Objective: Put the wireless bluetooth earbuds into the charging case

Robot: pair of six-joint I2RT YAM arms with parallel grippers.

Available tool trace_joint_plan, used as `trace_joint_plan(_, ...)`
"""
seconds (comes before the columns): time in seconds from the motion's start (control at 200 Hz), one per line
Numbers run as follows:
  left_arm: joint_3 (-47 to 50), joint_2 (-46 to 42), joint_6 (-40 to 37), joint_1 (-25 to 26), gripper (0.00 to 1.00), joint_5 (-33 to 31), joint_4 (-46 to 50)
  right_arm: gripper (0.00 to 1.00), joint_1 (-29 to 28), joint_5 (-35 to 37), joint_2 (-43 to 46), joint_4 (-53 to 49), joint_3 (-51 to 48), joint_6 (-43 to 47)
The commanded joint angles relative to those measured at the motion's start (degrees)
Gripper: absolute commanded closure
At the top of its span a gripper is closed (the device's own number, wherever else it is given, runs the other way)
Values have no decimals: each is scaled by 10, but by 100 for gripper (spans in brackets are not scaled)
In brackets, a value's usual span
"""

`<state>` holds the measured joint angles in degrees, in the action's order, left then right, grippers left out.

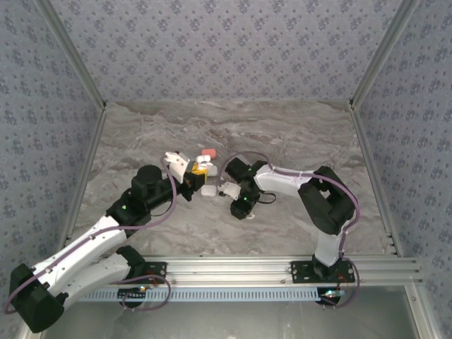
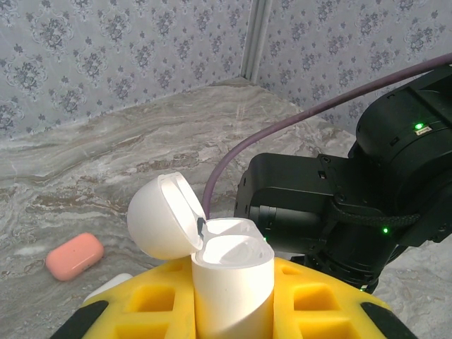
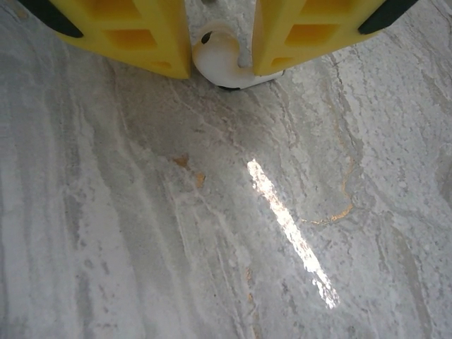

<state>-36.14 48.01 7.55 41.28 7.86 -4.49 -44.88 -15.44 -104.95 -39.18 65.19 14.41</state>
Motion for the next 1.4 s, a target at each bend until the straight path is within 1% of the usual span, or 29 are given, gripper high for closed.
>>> trace_joint_plan(0.0, -4, -4, 5, 2, 100, -7, -10, 74, -2, -14, -12, -3, 9, -8)
trace_joint_plan(0.115, -4, -5, 6, 2, 100, -6, -10, 82, 4, -19, 2, 2, 6, -14)
trace_joint_plan(0.275, -4, -5, 7, 2, 100, -4, -11, 85, 20, -14, 59, 12, -8, -25)
trace_joint_plan(0.43, -6, 5, 10, 2, 100, 18, -26, 86, 44, 10, 159, 27, -27, -39)
trace_joint_plan(0.63, -23, 49, 18, 2, 100, 56, -56, 86, 75, 60, 306, 45, -37, -54)
trace_joint_plan(0.69, -28, 66, 22, 2, 100, 70, -71, 86, 81, 77, 344, 45, -35, -52)
trace_joint_plan(0.74, -35, 83, 26, 2, 100, 85, -85, 86, 84, 90, 372, 65, -32, -47)
trace_joint_plan(0.85, -52, 122, 34, 3, 100, 125, -116, 86, 86, 113, 417, 80, -17, -29)
trace_joint_plan(0.959, -69, 155, 34, 10, 100, 162, -145, 86, 85, 116, 441, 102, 1, -16)
trace_joint_plan(1.049, -86, 176, 25, 18, 100, 180, -152, 86, 80, 117, 447, 108, 21, -4)
trace_joint_plan(1.104, -97, 187, 19, 22, 100, 191, -153, 87, 70, 125, 444, 110, 26, 2)
trace_joint_plan(1.119, -99, 190, 17, 24, 100, 195, -154, 87, 66, 128, 442, 109, 44, 4)
trace_joint_plan(1.189, -112, 201, 9, 29, 100, 215, -152, 87, 49, 139, 432, 103, 63, 15)
trace_joint_plan(1.394, -130, 219, 2, 34, 100, 225, -152, 86, 21, 155, 412, 98, 79, 33)
